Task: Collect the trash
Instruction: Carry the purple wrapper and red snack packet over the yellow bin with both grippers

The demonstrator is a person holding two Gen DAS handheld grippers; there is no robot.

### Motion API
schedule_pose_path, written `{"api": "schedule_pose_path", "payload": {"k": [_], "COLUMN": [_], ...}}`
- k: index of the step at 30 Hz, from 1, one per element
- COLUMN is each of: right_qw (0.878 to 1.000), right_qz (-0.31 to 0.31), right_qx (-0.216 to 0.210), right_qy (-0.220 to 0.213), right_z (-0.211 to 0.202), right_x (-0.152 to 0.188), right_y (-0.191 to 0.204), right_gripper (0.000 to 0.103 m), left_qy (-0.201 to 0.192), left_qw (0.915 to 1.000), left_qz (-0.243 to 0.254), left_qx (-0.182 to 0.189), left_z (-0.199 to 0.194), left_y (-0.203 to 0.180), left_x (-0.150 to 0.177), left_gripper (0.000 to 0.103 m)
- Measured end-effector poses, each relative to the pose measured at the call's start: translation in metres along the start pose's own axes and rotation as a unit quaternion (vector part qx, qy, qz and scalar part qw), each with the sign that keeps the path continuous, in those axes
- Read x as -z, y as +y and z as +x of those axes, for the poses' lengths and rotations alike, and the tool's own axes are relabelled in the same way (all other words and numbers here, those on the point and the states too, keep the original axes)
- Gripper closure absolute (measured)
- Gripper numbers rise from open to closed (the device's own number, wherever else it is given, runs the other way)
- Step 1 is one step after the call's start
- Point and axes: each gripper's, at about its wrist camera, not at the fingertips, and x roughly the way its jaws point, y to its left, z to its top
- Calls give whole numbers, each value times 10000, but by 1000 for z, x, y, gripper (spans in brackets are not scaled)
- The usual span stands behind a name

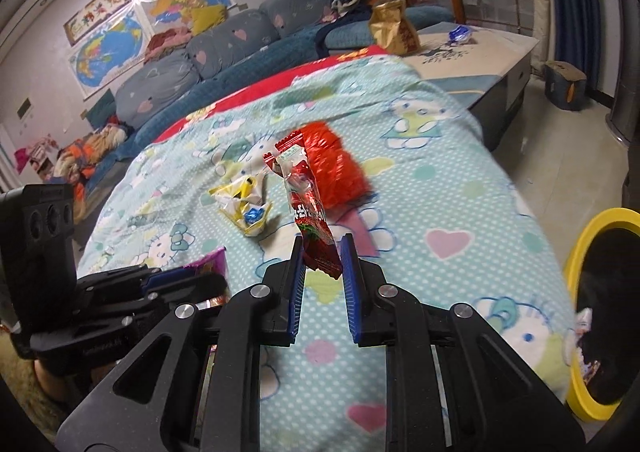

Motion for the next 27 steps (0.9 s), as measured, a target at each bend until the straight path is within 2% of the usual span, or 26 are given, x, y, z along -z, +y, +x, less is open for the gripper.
{"api": "schedule_pose_path", "payload": {"k": [27], "right_qw": [9910], "right_qz": [862], "right_qx": [805], "right_qy": [-640], "right_z": [-81], "right_x": [25], "right_y": [-80], "right_gripper": [90], "left_qy": [-211], "left_qw": [9962], "left_qz": [737], "left_qx": [421], "left_z": [15], "left_y": [-81], "left_x": [-27], "left_gripper": [87]}}
